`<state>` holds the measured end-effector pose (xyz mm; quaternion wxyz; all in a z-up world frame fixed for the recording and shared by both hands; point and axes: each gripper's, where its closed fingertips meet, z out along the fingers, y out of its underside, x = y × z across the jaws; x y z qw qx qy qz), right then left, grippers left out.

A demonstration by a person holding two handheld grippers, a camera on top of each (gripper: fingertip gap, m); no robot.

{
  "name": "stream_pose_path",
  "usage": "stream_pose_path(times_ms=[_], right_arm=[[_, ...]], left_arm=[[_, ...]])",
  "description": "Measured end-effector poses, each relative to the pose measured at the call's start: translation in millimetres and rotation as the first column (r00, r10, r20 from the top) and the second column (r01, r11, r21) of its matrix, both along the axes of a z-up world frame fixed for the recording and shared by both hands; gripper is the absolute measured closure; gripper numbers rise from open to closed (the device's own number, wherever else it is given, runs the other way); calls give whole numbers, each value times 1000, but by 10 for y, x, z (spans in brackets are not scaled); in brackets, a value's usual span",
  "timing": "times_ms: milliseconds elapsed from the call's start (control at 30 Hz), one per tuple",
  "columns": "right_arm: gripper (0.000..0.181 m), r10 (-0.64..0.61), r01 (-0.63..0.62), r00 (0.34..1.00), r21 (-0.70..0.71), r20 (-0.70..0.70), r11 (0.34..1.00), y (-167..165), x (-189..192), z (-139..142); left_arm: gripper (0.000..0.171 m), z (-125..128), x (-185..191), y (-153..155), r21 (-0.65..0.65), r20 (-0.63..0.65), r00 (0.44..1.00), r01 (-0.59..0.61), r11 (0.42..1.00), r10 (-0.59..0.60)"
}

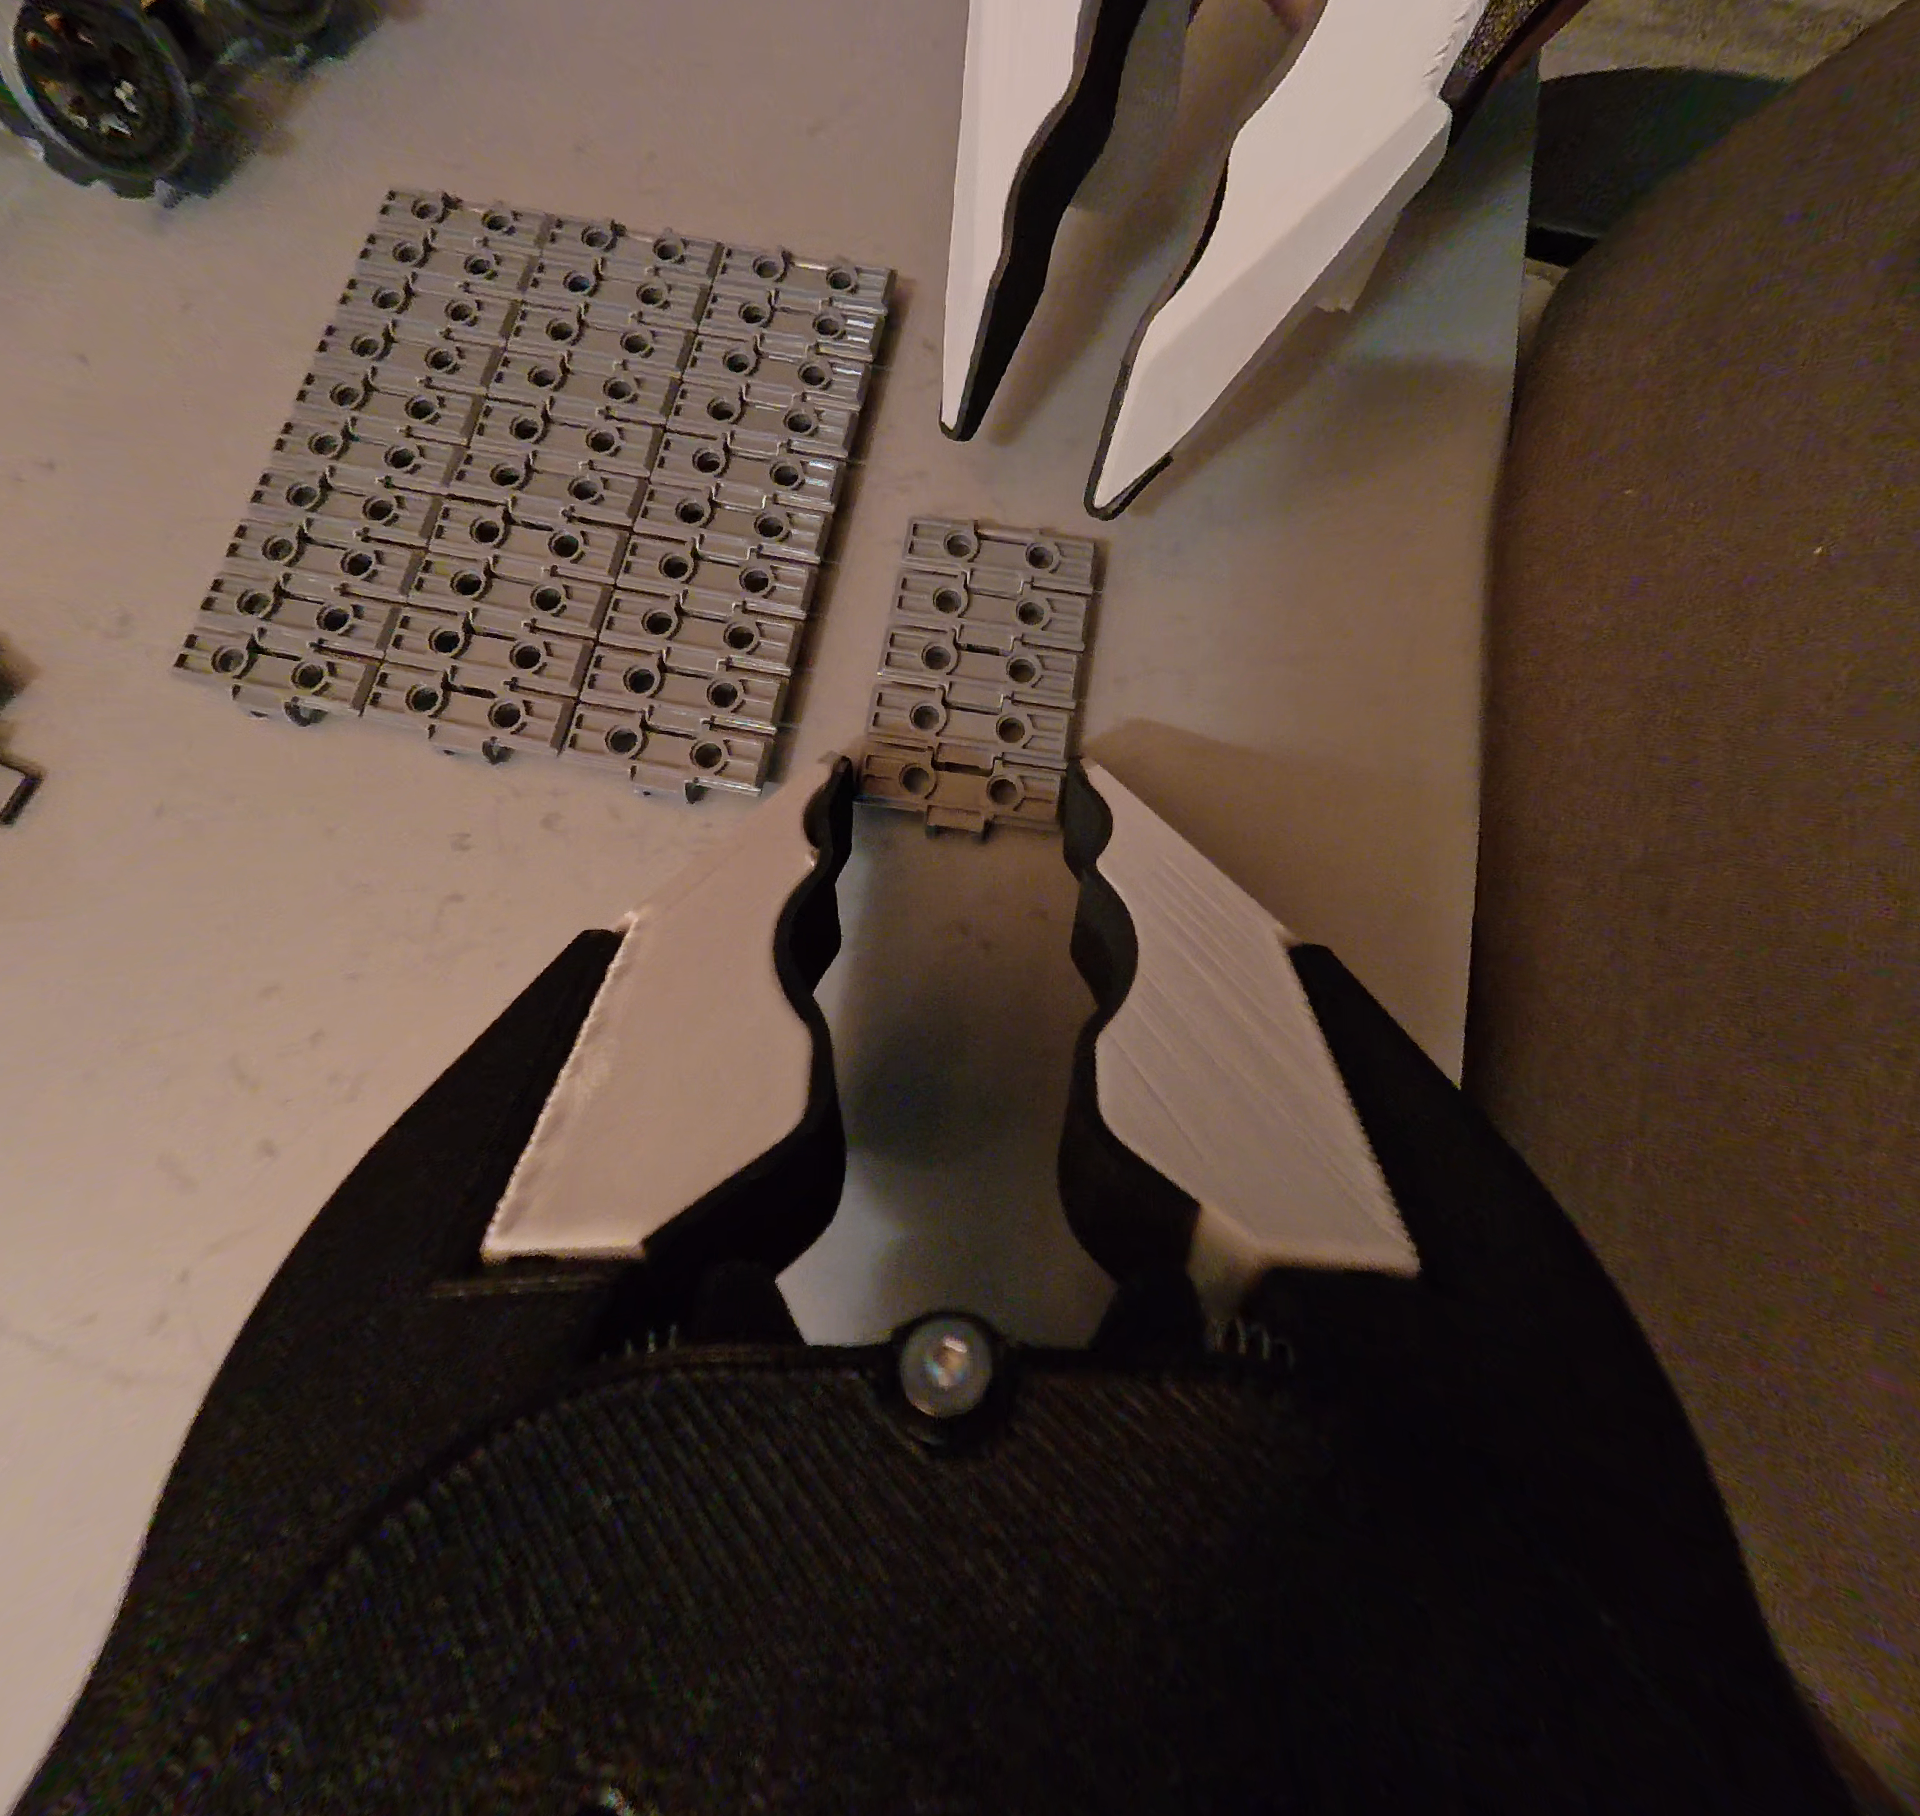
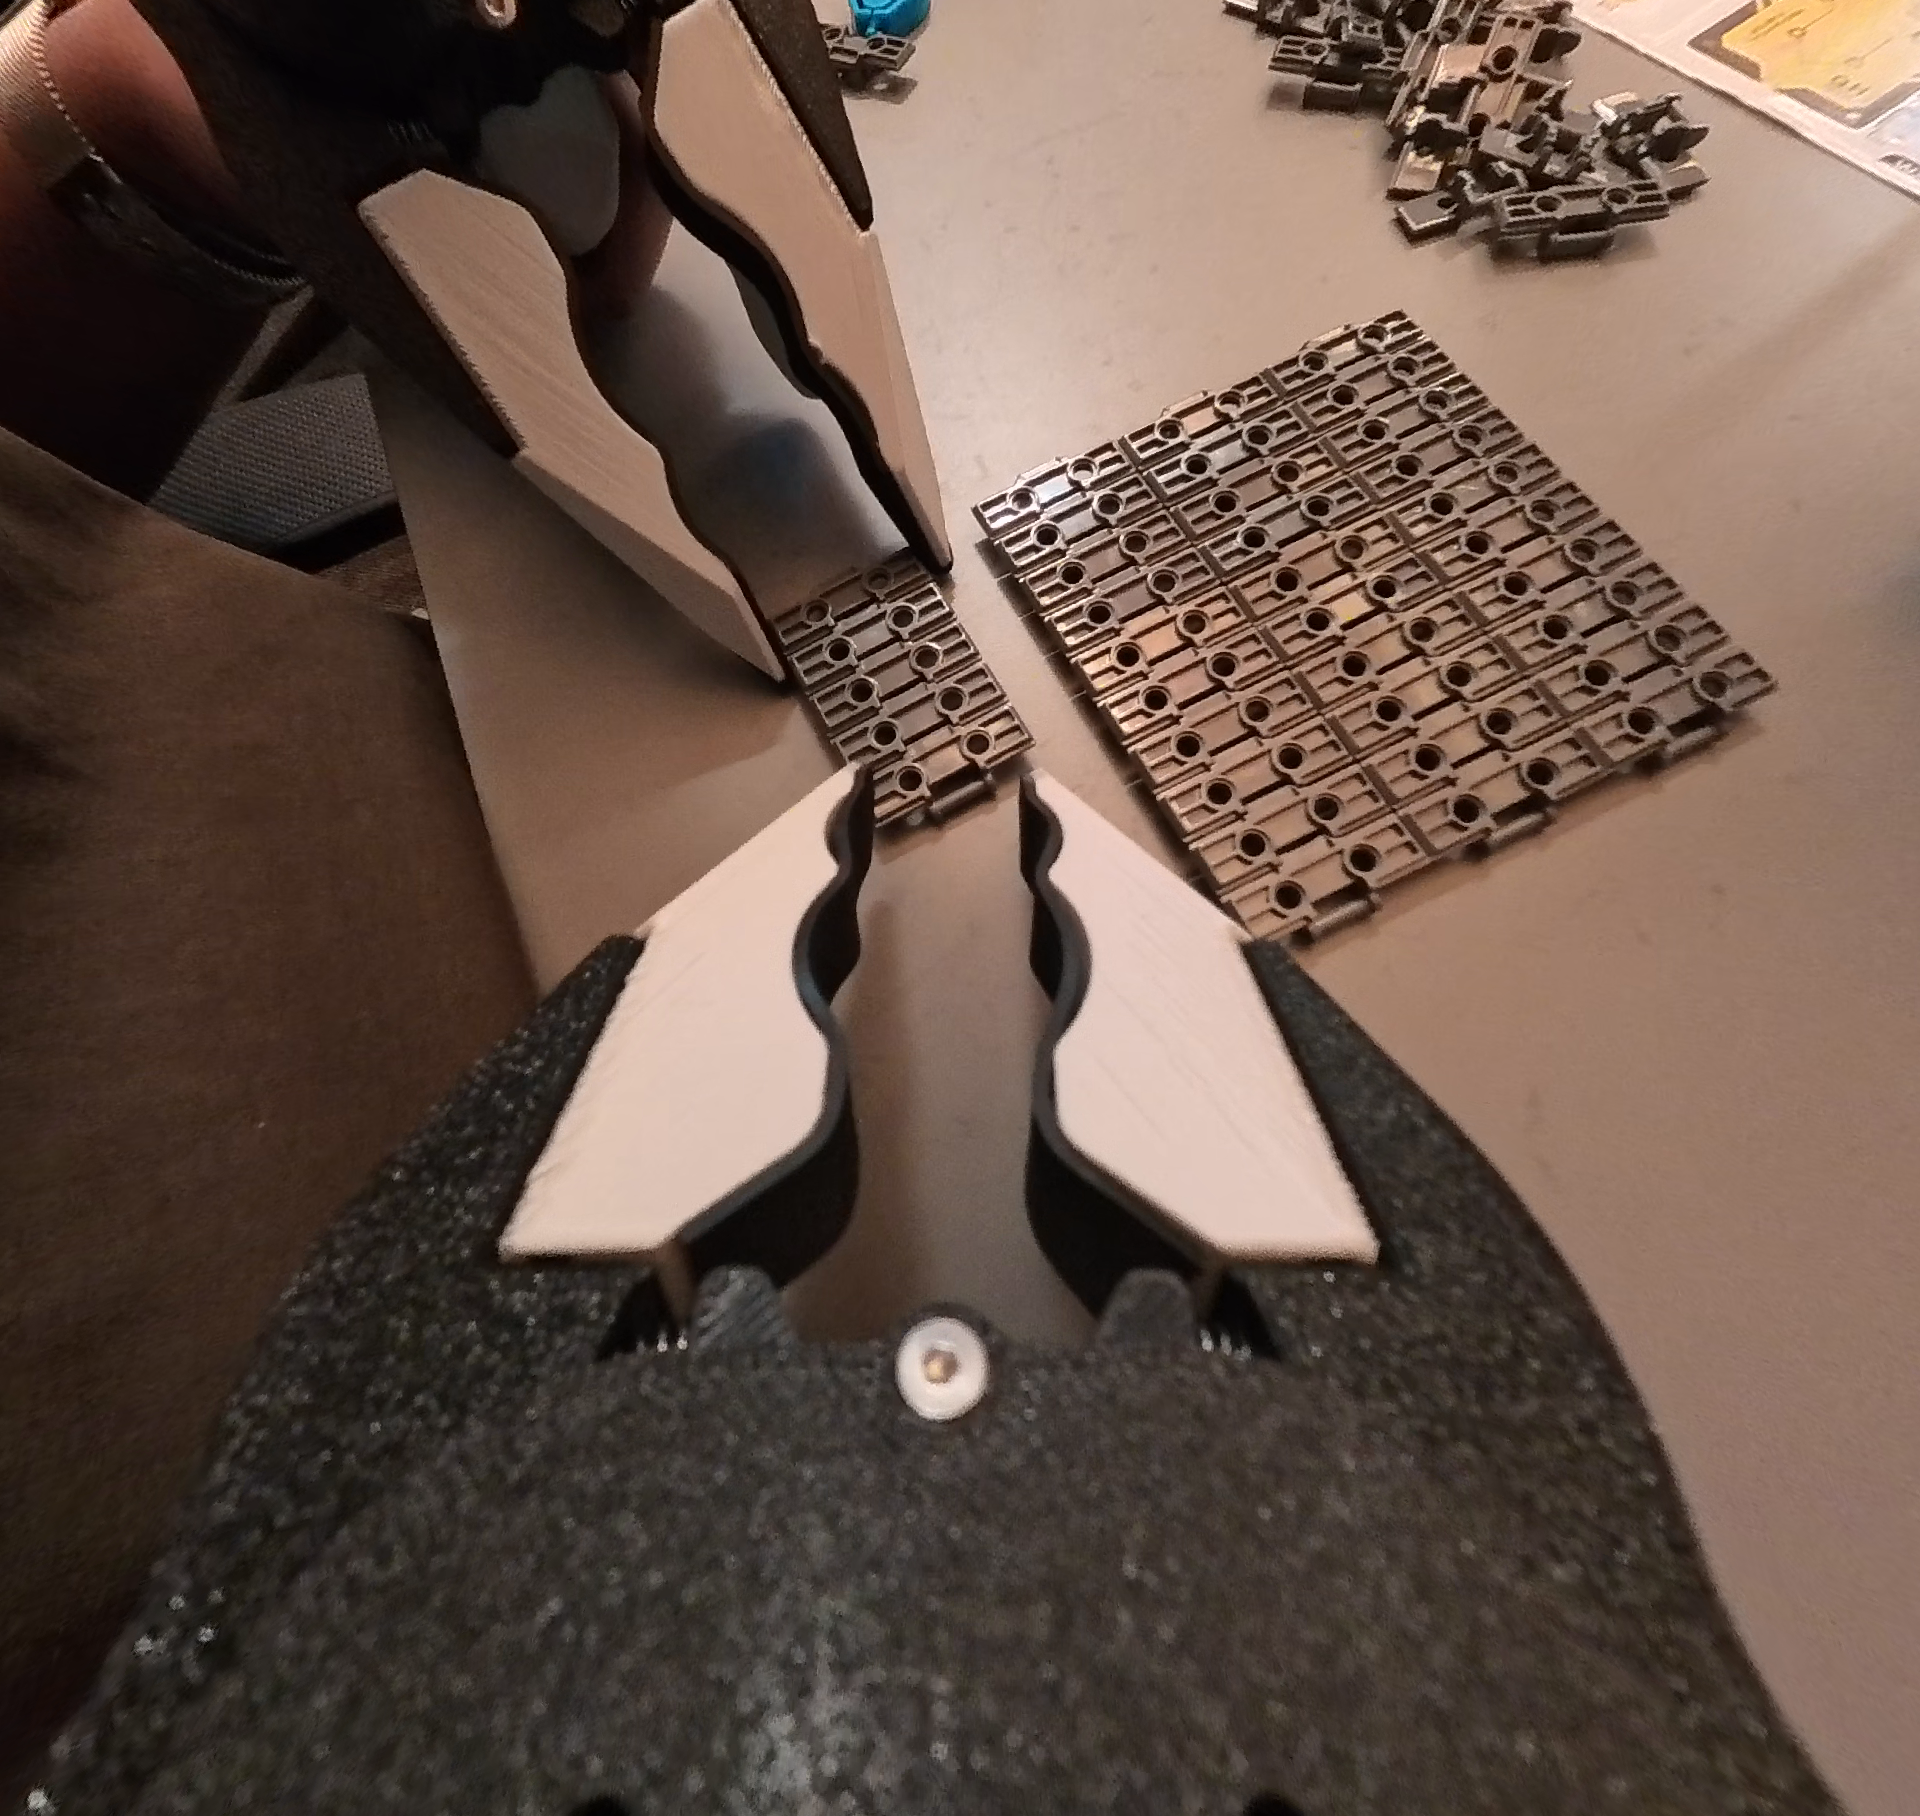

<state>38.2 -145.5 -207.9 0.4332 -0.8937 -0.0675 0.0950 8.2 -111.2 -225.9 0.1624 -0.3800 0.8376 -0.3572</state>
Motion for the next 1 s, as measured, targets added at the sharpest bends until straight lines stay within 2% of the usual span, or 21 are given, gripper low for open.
stream_pose_path(times_ms=[1000], right_arm=[[154,20,-20,1000,-35,6,999,-31,-45,-65]], left_arm=[[133,3,-27,-8,-2,0,1000,21,1000,-21]])
